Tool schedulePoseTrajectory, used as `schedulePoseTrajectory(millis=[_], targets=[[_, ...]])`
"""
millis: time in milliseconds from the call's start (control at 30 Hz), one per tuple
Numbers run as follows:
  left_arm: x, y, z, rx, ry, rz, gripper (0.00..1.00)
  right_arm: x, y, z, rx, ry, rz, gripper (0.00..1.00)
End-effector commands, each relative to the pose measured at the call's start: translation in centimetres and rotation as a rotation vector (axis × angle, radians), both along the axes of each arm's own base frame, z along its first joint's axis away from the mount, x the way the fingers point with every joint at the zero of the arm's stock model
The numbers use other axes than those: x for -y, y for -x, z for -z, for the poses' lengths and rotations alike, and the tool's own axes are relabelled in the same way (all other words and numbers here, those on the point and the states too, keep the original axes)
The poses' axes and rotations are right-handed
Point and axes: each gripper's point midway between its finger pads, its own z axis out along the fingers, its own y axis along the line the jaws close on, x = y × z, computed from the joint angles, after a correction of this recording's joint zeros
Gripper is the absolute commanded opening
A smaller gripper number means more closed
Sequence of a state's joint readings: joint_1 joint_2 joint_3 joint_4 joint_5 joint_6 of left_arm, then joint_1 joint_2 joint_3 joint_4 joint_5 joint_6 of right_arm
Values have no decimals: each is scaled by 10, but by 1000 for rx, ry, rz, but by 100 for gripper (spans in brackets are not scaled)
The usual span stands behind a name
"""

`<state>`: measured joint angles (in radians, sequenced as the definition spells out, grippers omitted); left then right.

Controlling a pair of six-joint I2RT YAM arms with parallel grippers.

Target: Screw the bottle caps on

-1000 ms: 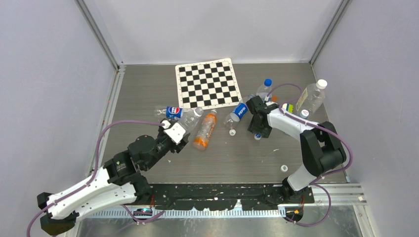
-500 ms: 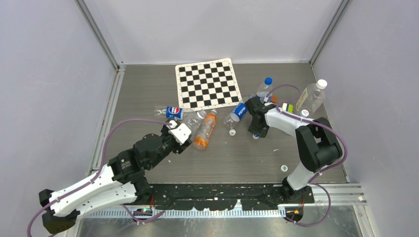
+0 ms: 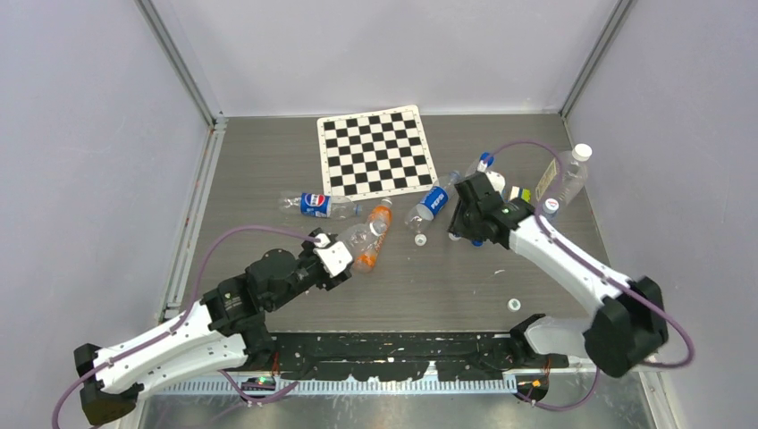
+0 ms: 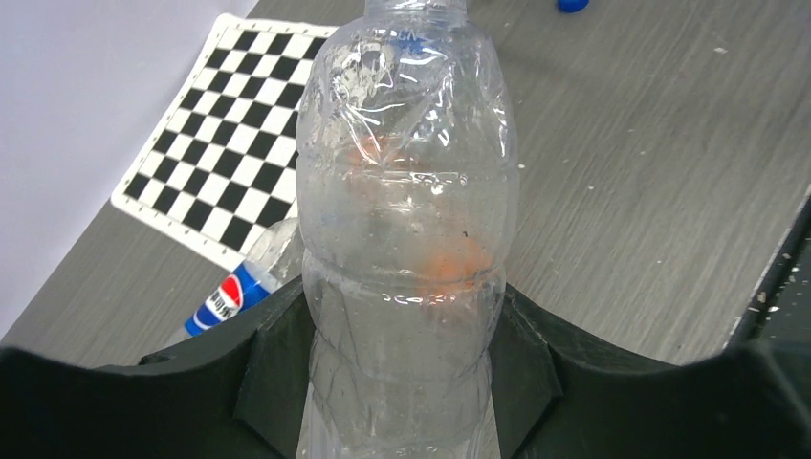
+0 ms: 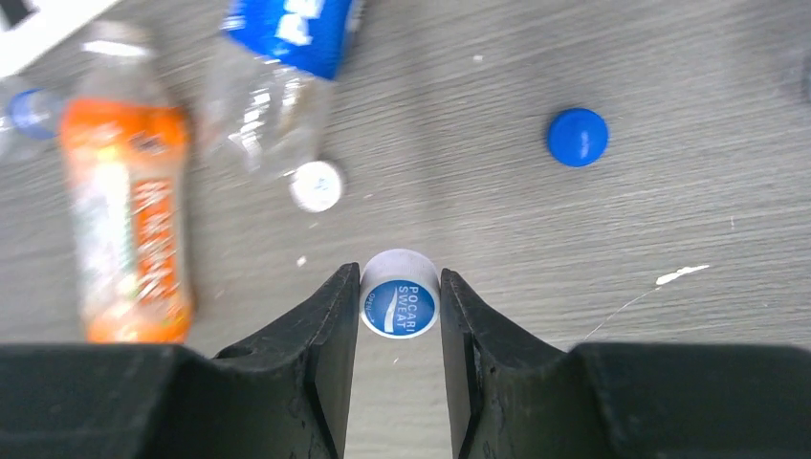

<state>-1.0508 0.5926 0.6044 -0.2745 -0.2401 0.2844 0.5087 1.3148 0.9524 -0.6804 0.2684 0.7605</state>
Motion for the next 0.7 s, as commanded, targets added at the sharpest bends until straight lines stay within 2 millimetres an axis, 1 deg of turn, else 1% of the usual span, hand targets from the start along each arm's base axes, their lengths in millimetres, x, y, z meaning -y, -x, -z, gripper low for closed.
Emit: schedulePoseTrajectory(millis=[0, 33, 100, 133, 167, 233, 267, 400, 433, 467, 500, 533, 567, 600, 633, 667], targets=[[19, 10, -32, 54, 141, 104, 48, -20, 14, -59, 148, -139, -170, 11], [21, 11, -30, 49, 138, 116, 48, -27, 18, -69, 172, -172, -220, 11], [27, 17, -25, 38, 117, 167, 48, -32, 27, -102, 268, -230, -295, 8], [29, 18, -23, 32, 113, 179, 48, -35, 30, -112, 299, -240, -346, 6], [31, 20, -21, 25, 115, 192, 48, -40, 38, -125, 330, -276, -398, 4], [36, 22, -17, 16, 109, 213, 48, -47, 49, -143, 386, -305, -498, 2], [38, 23, -14, 11, 107, 224, 48, -53, 55, -150, 409, -323, -578, 1], [51, 28, -11, 5, 135, 285, 47, -71, 76, -172, 484, -394, -776, 1], [54, 29, -11, 4, 144, 295, 47, -75, 79, -175, 484, -407, -804, 1], [57, 30, -11, 7, 152, 307, 47, -81, 85, -182, 492, -438, -858, 1], [60, 30, -11, 6, 160, 314, 47, -85, 86, -183, 485, -453, -883, 1], [63, 30, -12, 7, 173, 322, 47, -91, 92, -192, 493, -489, -934, 1], [66, 31, -12, 4, 181, 329, 46, -95, 92, -192, 484, -504, -953, 1], [68, 31, -12, -1, 187, 337, 46, -100, 97, -201, 496, -537, -994, 1], [70, 31, -12, -5, 197, 339, 46, -103, 98, -203, 492, -551, -1010, 1], [71, 31, -12, -8, 206, 340, 45, -107, 101, -210, 505, -576, -1040, 1]])
